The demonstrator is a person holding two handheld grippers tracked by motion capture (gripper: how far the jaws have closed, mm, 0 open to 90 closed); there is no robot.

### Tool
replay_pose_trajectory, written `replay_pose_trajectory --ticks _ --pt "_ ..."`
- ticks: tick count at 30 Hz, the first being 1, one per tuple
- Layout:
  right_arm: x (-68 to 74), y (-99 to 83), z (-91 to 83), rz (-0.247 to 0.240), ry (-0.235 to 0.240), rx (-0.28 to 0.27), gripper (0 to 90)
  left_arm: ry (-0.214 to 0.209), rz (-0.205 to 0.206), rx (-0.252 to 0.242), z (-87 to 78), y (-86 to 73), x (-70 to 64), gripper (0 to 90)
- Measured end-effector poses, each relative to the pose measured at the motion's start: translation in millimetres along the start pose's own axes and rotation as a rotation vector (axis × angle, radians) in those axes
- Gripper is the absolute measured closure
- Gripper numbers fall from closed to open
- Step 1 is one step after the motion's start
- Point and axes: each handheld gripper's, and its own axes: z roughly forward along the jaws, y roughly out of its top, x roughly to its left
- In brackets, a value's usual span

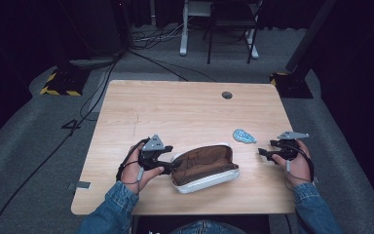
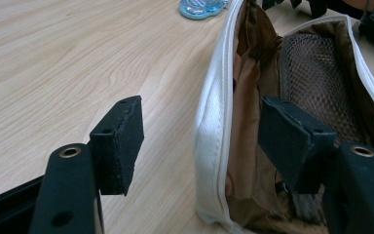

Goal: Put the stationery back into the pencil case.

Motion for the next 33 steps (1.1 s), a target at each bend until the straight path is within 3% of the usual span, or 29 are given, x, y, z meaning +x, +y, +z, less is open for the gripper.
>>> replay_pose_trajectory --ticks 7,12,20,33 --pt "-3.7 5.8 -2.2 0.058 0.005 0.037 30.3 0.04 0.005 0.0 -14.5 -5.2 1.9 33.8" --pt "-2.6 15.1 -0.8 0.052 0.013 0.051 29.9 0.051 -0.008 0.011 -21.5 -11.7 1.8 33.8" --pt "0.5 32.2 8.9 -0.045 0.036 0.015 27.9 0.089 -0.04 0.028 -34.1 -25.2 4.3 33.9" --pt "11.5 52.7 29.6 -0.11 0.073 0.018 27.3 0.169 -0.102 0.06 -50.5 -49.9 15.2 33.2"
